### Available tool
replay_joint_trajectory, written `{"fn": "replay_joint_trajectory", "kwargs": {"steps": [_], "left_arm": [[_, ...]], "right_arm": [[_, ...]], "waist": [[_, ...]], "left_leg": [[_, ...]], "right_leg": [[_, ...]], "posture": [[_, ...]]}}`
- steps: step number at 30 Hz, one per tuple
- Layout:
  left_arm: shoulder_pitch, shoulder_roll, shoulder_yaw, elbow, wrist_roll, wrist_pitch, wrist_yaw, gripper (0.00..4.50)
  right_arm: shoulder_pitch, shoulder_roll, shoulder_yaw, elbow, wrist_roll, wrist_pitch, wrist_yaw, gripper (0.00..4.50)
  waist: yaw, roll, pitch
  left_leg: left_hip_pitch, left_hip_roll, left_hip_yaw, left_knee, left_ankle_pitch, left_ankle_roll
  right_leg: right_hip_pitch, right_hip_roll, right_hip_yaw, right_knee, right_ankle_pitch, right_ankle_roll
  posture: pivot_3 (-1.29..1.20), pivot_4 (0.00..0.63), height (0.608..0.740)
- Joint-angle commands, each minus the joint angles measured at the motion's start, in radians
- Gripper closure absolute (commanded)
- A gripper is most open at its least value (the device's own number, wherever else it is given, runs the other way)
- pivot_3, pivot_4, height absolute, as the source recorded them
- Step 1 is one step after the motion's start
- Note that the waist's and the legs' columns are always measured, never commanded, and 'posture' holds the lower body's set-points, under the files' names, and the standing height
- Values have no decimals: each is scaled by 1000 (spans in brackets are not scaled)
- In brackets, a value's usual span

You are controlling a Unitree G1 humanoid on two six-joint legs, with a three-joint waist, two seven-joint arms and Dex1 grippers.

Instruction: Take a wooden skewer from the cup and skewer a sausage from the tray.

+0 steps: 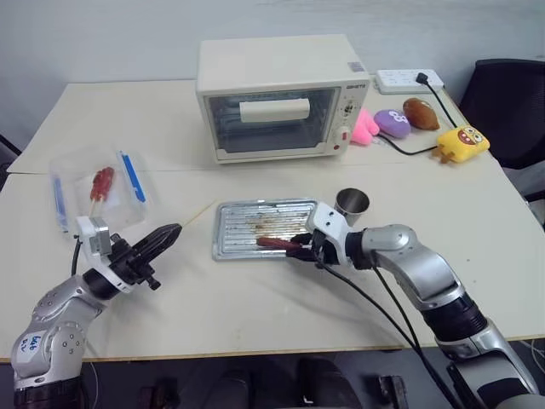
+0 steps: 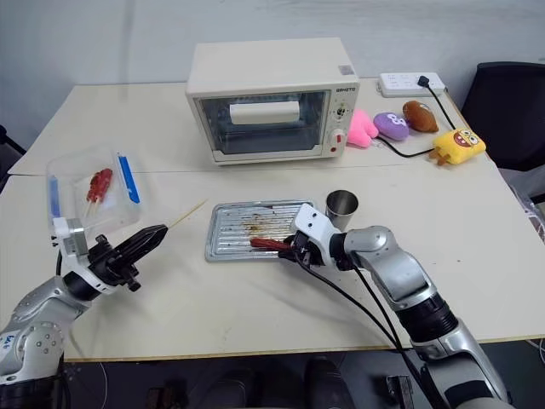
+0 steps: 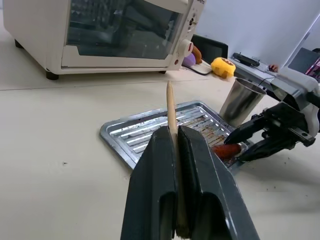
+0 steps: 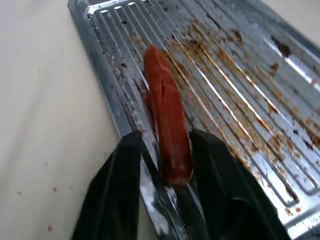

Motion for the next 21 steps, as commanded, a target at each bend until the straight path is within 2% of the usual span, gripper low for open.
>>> {"fn": "replay_joint_trajectory", "kwargs": {"steps": [1,17,21], "left_arm": [[-6,-7,3,-17,4,-20,0,4500],[2,-16,5,-21,6,-31,9,4500],[1,-17,5,-20,6,-32,10,4500]], "right_arm": [[-31,-16,9,-6,-22,-40,37,2036],[-120,43,56,101,-75,-1,45,2036],[-130,55,60,117,-89,-6,45,2871]], "waist": [[-1,0,0],[-2,0,0],[-2,0,0]], "left_leg": [[0,0,0,0,0,0],[0,0,0,1,0,0],[0,0,0,1,0,0]], "right_leg": [[0,0,0,0,0,0],[0,0,0,0,0,0],[0,0,0,0,0,0]], "posture": [[0,150,740],[0,150,740],[0,150,740]]}}
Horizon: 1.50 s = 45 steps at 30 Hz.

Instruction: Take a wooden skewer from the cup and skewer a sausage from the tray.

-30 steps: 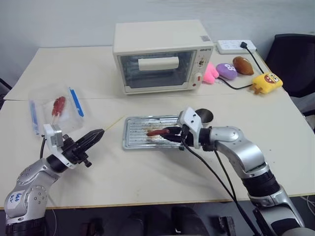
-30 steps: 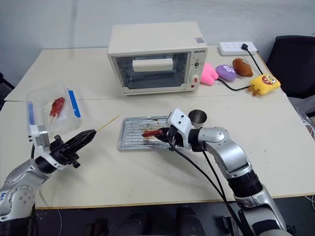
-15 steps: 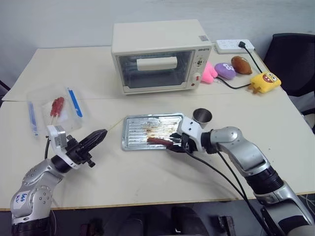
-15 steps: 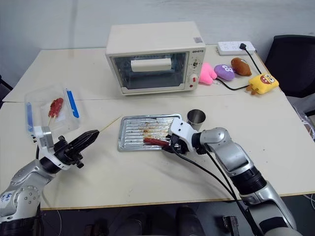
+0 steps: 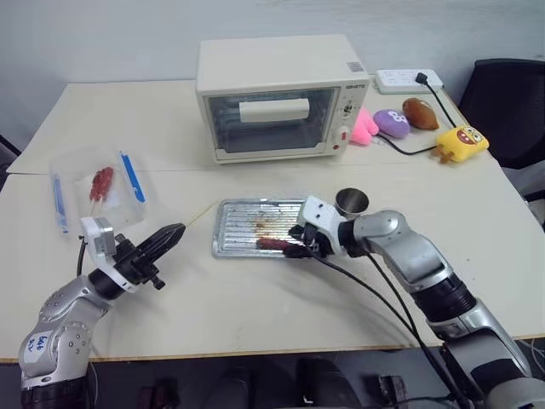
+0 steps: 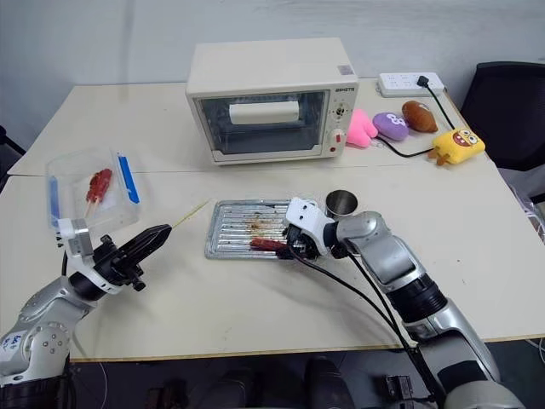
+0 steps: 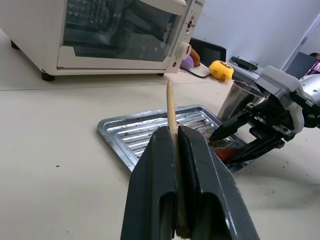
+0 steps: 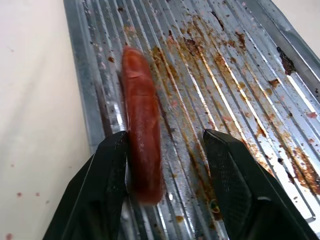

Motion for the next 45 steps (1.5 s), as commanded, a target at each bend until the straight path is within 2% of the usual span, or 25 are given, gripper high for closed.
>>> {"fn": "replay_joint_trajectory", "kwargs": {"steps": [1,3,16,20,23,29,34,41,45], "left_arm": [[3,-1,15,-21,3,-20,2,4500],[2,-1,15,-20,3,-21,2,4500],[-2,-2,14,-13,5,-28,2,4500],[-2,-3,12,-13,5,-29,2,4500],[-1,-2,13,-13,4,-28,1,4500],[-1,8,15,-16,-1,-24,-10,4500],[4,71,21,-48,-35,23,-75,4500],[48,296,-56,-116,-29,86,-351,4500],[8,321,-93,-134,-54,126,-389,4500]], "right_arm": [[-15,6,16,-7,-18,-4,11,3117],[-15,5,18,-8,-23,-3,16,3641],[-7,3,14,3,-32,-21,26,3641],[-3,0,13,2,-29,-26,35,4291],[-6,12,-2,-3,-22,-33,23,4291],[-35,-1,-68,-93,63,-57,89,4291],[-50,-76,-138,-175,130,-117,192,4291],[18,-232,-226,-288,231,-224,372,4291],[57,-259,-240,-308,244,-255,388,4291]], "waist": [[0,0,0],[0,0,0],[0,0,0],[0,0,0],[0,0,0],[0,0,0],[1,0,0],[4,-1,1],[4,-1,1]], "left_leg": [[0,0,0,0,0,0],[0,0,0,0,0,0],[0,0,0,0,0,0],[0,0,0,0,0,0],[0,0,0,0,0,0],[0,0,0,0,0,0],[0,0,0,0,0,0],[0,0,0,-1,0,0],[0,0,0,-2,0,0]], "right_leg": [[0,0,0,0,0,0],[0,0,0,0,0,0],[0,0,0,0,0,0],[0,0,0,0,0,0],[0,0,0,0,0,0],[0,0,0,0,0,0],[0,0,0,0,0,0],[0,0,0,-2,0,0],[1,0,0,-2,0,0]], "posture": [[0,150,740],[0,150,740],[0,150,740],[0,150,740],[0,150,740],[0,150,740],[0,150,740],[0,150,740],[0,150,740]]}}
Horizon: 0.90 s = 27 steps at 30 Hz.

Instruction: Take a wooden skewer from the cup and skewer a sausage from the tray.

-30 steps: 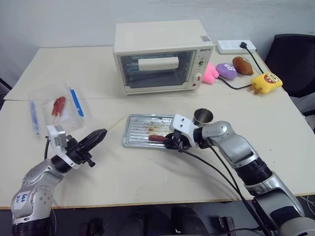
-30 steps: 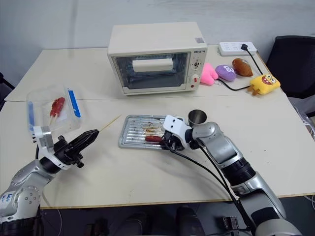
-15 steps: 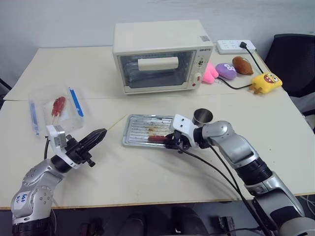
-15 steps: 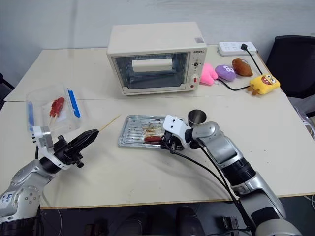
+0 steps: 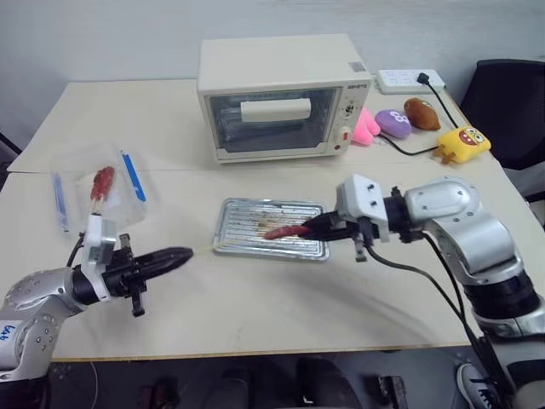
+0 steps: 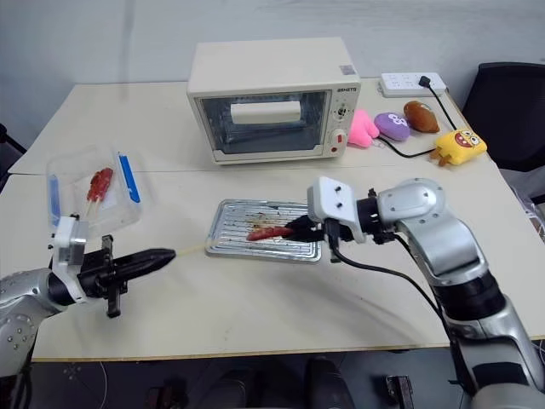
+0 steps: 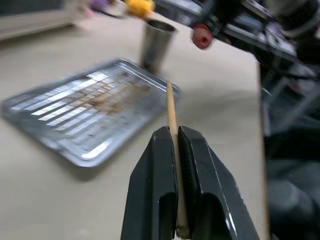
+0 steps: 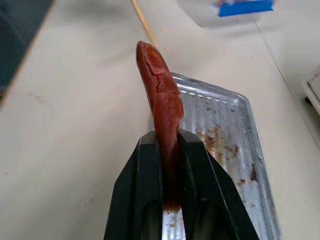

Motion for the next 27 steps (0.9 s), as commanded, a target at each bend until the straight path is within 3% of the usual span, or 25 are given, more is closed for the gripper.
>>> {"fn": "replay_joint_trajectory", "kwargs": {"steps": [1,27], "left_arm": [[-43,8,-25,-38,-38,32,-30,4500],[-112,-7,-27,-51,-87,116,-4,4500]], "right_arm": [[15,-20,-34,-47,26,-30,11,4291],[69,-44,-32,-24,7,-60,-33,4291]], "waist": [[0,0,0],[20,0,0]], "left_leg": [[0,0,0,0,0,0],[0,0,0,1,0,0]], "right_leg": [[0,0,0,0,0,0],[0,0,0,1,0,0]], "posture": [[0,150,740],[0,150,740]]}}
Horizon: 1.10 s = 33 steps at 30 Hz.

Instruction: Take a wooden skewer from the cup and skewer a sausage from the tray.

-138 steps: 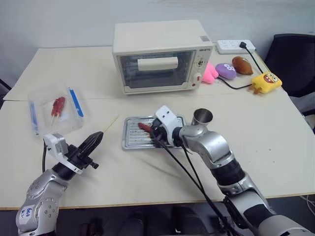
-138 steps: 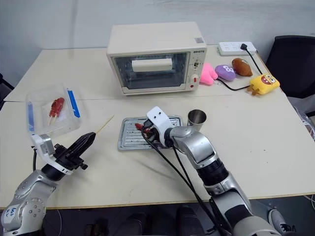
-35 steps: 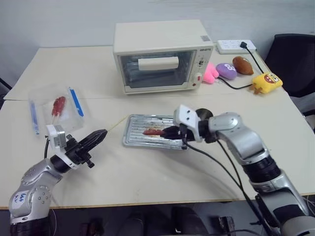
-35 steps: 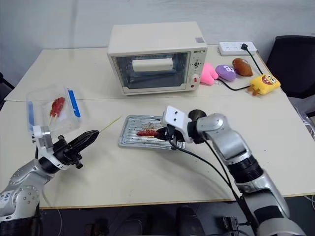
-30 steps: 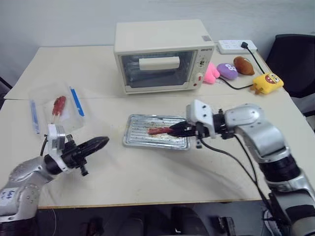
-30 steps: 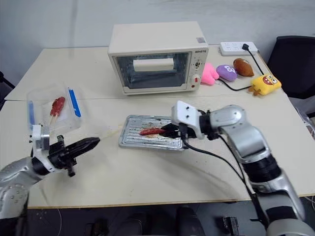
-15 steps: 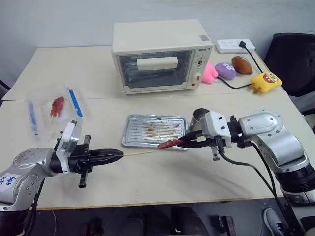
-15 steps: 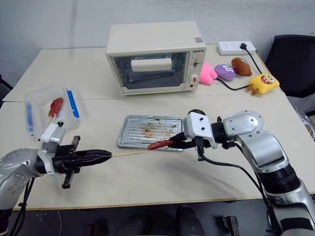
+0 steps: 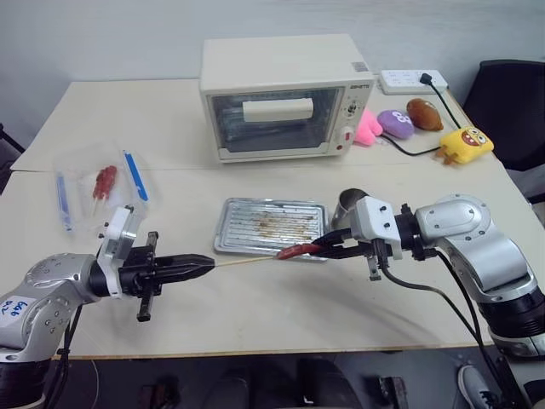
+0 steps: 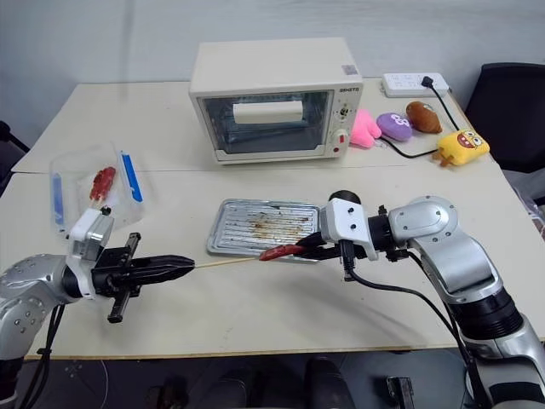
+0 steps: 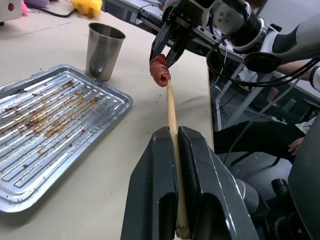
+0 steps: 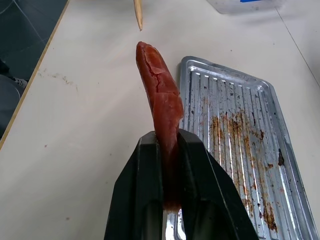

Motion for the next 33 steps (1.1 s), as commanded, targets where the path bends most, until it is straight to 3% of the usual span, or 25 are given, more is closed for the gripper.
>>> {"fn": "replay_joint_trajectory", "kwargs": {"steps": [1,16,33], "left_arm": [[0,0,25,-24,-20,1,-3,4500],[-38,-34,-28,-21,13,-10,14,4500],[-34,-16,-1,4,17,-6,7,4500]], "right_arm": [[-2,-9,-29,-12,6,-21,-4,4291],[-3,4,-20,-31,15,-10,-22,4291],[16,-11,-28,-17,13,-21,-14,4291]], "waist": [[0,0,0],[0,0,0],[0,0,0]], "left_leg": [[0,0,0,0,0,0],[0,0,0,0,0,0],[0,0,0,1,0,0]], "right_leg": [[0,0,0,0,0,0],[0,0,0,1,0,0],[0,0,0,1,0,0]], "posture": [[0,150,740],[0,150,740],[0,150,740]]}}
